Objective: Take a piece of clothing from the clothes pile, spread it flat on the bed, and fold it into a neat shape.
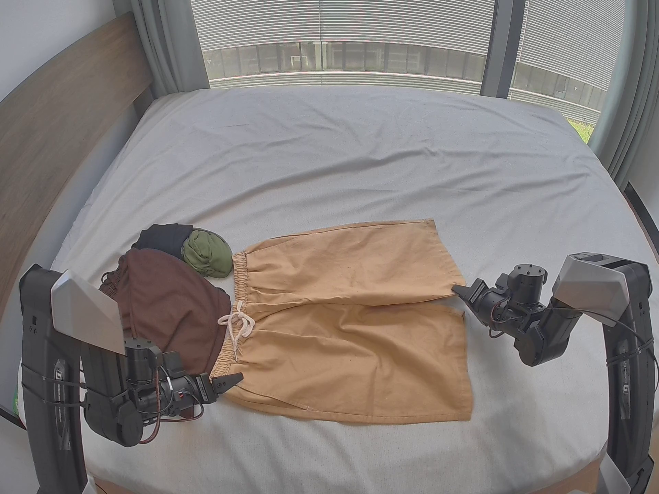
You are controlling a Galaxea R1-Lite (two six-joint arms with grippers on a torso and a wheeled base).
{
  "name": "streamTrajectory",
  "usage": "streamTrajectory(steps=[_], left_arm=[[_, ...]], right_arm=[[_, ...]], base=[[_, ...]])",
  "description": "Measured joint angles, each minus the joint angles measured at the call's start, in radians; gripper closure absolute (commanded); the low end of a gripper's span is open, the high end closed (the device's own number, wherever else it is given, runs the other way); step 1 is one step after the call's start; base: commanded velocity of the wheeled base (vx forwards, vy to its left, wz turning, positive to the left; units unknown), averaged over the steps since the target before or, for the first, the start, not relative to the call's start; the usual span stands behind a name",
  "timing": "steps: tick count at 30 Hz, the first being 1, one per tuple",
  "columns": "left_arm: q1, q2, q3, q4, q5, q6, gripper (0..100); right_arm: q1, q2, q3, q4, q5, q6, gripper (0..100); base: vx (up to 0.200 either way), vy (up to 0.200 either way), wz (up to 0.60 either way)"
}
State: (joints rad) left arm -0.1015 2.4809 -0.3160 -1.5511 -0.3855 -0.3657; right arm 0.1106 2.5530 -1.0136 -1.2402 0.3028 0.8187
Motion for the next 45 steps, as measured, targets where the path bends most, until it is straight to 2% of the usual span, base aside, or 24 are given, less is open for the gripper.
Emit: streamTrajectory(steps=[7, 13, 17, 21, 29, 30, 39, 45], left_arm=[[0.007, 0.0, 0.001, 0.0, 0.001, -0.001, 0], [0.017, -0.001, 0.001, 0.0, 0.002, -0.003, 0], [0.022, -0.001, 0.001, 0.001, 0.002, -0.005, 0], [0.024, 0.0, 0.003, 0.001, 0.0, -0.012, 0], [0.012, -0.005, 0.002, 0.001, -0.001, -0.071, 0], [0.008, -0.005, 0.002, 0.001, -0.002, -0.072, 100], [-0.001, -0.004, -0.005, 0.001, -0.002, -0.087, 100], [-0.001, -0.003, -0.009, 0.001, -0.002, -0.088, 100]], right_arm=[[0.0, -0.017, 0.067, -0.045, -0.001, -0.046, 0], [-0.006, -0.076, 0.22, -0.08, -0.001, -0.132, 0], [-0.007, -0.112, 0.342, -0.179, -0.005, -0.173, 0], [-0.018, -0.137, 0.438, -0.289, -0.009, -0.199, 0], [-0.048, -0.153, 0.472, -0.301, -0.01, -0.207, 0], [-0.05, -0.153, 0.472, -0.301, -0.01, -0.207, 0], [-0.051, -0.153, 0.479, -0.301, -0.01, -0.211, 0], [-0.043, -0.151, 0.522, -0.301, -0.007, -0.276, 0]], base=[[0.0, 0.0, 0.0], [0.0, 0.0, 0.0], [0.0, 0.0, 0.0], [0.0, 0.0, 0.0], [0.0, 0.0, 0.0], [0.0, 0.0, 0.0], [0.0, 0.0, 0.0], [0.0, 0.0, 0.0]])
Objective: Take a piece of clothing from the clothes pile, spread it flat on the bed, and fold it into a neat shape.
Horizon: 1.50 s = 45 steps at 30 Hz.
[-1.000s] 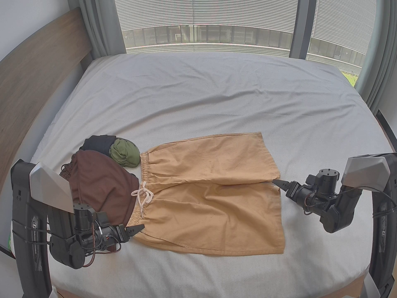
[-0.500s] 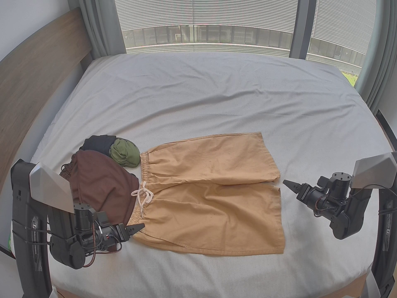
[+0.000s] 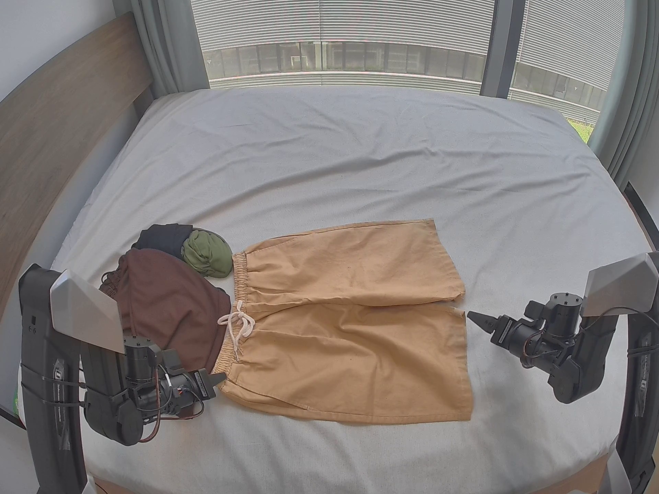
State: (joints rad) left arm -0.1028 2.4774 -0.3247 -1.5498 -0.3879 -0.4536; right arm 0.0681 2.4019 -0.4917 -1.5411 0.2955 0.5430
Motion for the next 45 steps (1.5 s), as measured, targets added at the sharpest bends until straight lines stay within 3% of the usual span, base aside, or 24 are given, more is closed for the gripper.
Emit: streamTrajectory(steps=[11, 16, 23, 31, 43, 44, 45], left_arm=[[-0.005, 0.003, -0.003, -0.001, 0.001, 0.002, 100], [-0.006, 0.003, -0.003, 0.0, 0.001, 0.004, 100], [-0.006, 0.004, -0.004, -0.001, 0.001, 0.006, 100], [-0.006, 0.004, -0.005, -0.001, 0.001, 0.007, 100], [-0.006, 0.007, -0.005, -0.001, 0.001, 0.009, 100], [-0.006, 0.007, -0.006, -0.001, 0.001, 0.008, 100], [-0.006, 0.008, -0.006, -0.001, 0.001, 0.008, 100]], right_arm=[[0.078, 0.019, 0.13, 0.018, 0.033, -0.034, 0], [0.108, 0.024, 0.168, 0.095, 0.034, -0.041, 0], [0.125, -0.003, 0.22, 0.209, 0.041, -0.152, 0], [0.144, -0.011, 0.262, 0.21, 0.094, -0.159, 0], [0.168, 0.011, 0.278, 0.135, 0.102, -0.158, 0], [0.169, 0.016, 0.28, 0.124, 0.102, -0.157, 100], [0.169, 0.02, 0.282, 0.12, 0.101, -0.157, 100]], base=[[0.0, 0.0, 0.0], [0.0, 0.0, 0.0], [0.0, 0.0, 0.0], [0.0, 0.0, 0.0], [0.0, 0.0, 0.0], [0.0, 0.0, 0.0], [0.0, 0.0, 0.0]])
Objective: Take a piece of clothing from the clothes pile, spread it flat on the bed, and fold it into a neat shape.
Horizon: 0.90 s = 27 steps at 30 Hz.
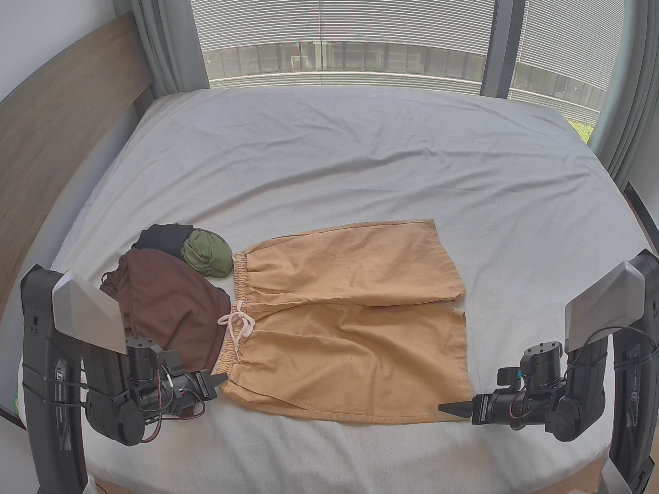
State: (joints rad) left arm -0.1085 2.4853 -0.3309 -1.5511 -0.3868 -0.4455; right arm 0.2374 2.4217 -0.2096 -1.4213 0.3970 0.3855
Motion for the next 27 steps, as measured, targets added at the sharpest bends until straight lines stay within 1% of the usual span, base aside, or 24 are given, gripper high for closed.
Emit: streamTrajectory(steps=[18, 22, 27], left_arm=[[0.001, 0.004, 0.001, 0.0, -0.001, -0.003, 100], [0.002, -0.003, 0.024, -0.001, -0.036, -0.004, 100], [0.008, -0.019, 0.061, 0.004, -0.087, -0.003, 100]], right_arm=[[-0.003, 0.012, 0.019, 0.009, 0.0, -0.001, 100], [-0.006, -0.002, 0.026, 0.033, 0.001, -0.001, 100], [-0.009, -0.051, 0.03, 0.138, 0.001, -0.003, 100]], base=[[0.0, 0.0, 0.0], [0.0, 0.0, 0.0], [0.0, 0.0, 0.0]])
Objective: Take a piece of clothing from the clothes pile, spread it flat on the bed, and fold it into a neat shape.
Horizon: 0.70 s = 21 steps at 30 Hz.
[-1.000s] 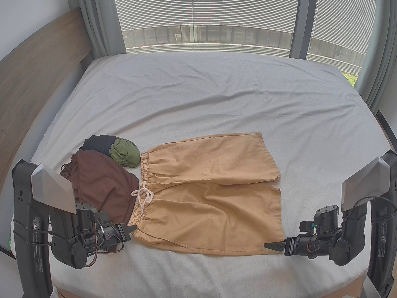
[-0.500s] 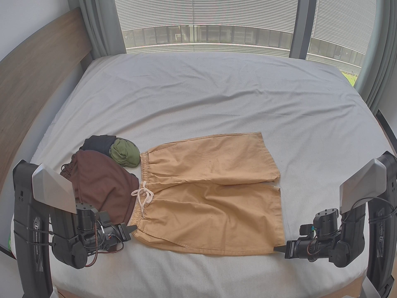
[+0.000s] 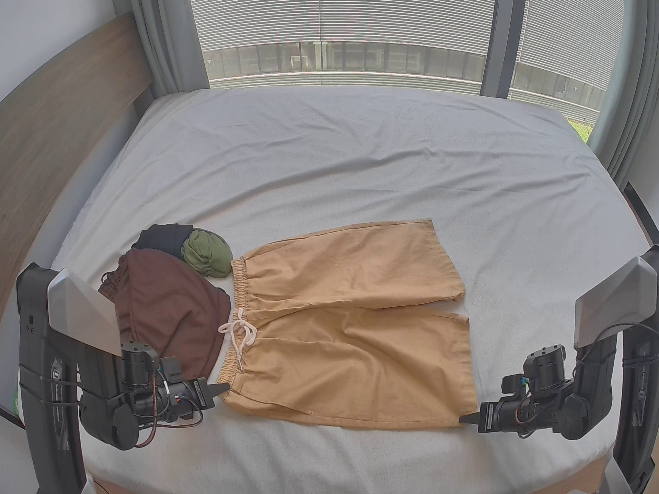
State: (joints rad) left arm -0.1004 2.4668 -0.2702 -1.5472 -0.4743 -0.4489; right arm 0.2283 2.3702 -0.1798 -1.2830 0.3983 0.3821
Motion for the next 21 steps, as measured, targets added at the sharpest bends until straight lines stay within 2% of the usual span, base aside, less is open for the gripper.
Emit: streamTrajectory(steps=[3, 13, 21], left_arm=[[0.004, -0.012, 0.024, 0.004, -0.012, 0.019, 100], [0.031, -0.033, 0.103, 0.04, -0.02, 0.172, 100], [0.032, -0.036, 0.13, 0.023, -0.025, 0.19, 100]], right_arm=[[0.0, -0.035, -0.001, 0.073, 0.0, -0.016, 100], [-0.01, -0.111, 0.004, 0.211, 0.001, -0.093, 100], [-0.011, -0.187, 0.004, 0.262, 0.001, -0.116, 100]], base=[[0.0, 0.0, 0.0], [0.0, 0.0, 0.0], [0.0, 0.0, 0.0]])
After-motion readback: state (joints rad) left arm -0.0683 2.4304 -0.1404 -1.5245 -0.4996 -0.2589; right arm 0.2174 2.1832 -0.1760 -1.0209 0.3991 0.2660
